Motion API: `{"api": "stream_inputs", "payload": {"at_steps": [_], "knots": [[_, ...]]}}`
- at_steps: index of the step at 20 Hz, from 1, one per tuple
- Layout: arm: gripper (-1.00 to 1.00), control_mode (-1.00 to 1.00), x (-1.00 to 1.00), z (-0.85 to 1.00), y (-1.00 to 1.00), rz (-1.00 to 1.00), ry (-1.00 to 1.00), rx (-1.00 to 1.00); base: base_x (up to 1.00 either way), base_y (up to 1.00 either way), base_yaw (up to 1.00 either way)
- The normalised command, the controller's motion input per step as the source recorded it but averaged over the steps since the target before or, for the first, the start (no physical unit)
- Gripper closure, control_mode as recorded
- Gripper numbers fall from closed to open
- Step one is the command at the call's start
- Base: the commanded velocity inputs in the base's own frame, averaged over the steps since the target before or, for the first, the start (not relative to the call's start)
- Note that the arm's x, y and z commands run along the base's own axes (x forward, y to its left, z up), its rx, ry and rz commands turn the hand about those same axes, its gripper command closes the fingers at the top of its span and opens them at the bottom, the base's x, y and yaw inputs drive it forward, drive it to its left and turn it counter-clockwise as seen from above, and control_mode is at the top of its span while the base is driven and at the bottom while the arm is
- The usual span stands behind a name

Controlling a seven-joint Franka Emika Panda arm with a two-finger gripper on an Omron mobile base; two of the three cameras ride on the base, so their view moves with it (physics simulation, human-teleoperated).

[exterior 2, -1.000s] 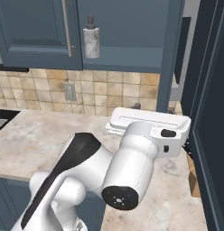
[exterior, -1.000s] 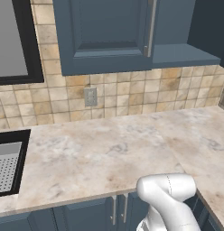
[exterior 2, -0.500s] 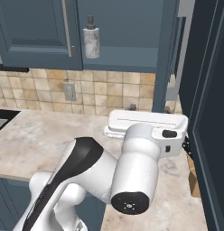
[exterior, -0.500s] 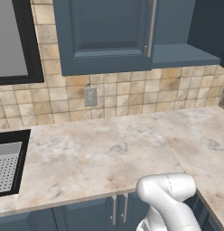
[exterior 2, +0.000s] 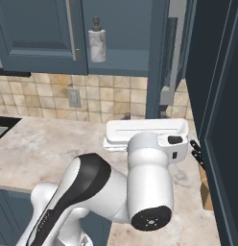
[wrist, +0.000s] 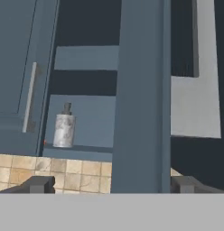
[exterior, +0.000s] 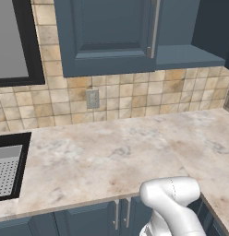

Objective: Pick up the bar soap and soap dispenser from the sink, and place them back in the cabinet, and close the cabinet doors.

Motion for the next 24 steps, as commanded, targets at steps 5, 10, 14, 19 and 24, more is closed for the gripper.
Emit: {"api": "stream_inputs", "payload": {"at_steps": [5, 10, 14, 19, 24], "knots": [[-1.00, -1.00, 0.17, -0.01, 0.32, 0.17, 0.00, 0.00, 0.00, 0.00, 0.00], [-1.00, -1.00, 0.13, 0.00, 0.37, 0.17, 0.00, 0.00, 0.00, 0.00, 0.00], [-1.00, -1.00, 0.08, 0.00, 0.39, 0.16, 0.00, 0.00, 0.00, 0.00, 0.00], [-1.00, -1.00, 0.04, 0.00, 0.40, 0.16, 0.00, 0.00, 0.00, 0.00, 0.00], [-1.00, -1.00, 0.15, 0.00, 0.39, 0.16, 0.00, 0.00, 0.00, 0.00, 0.00]]}}
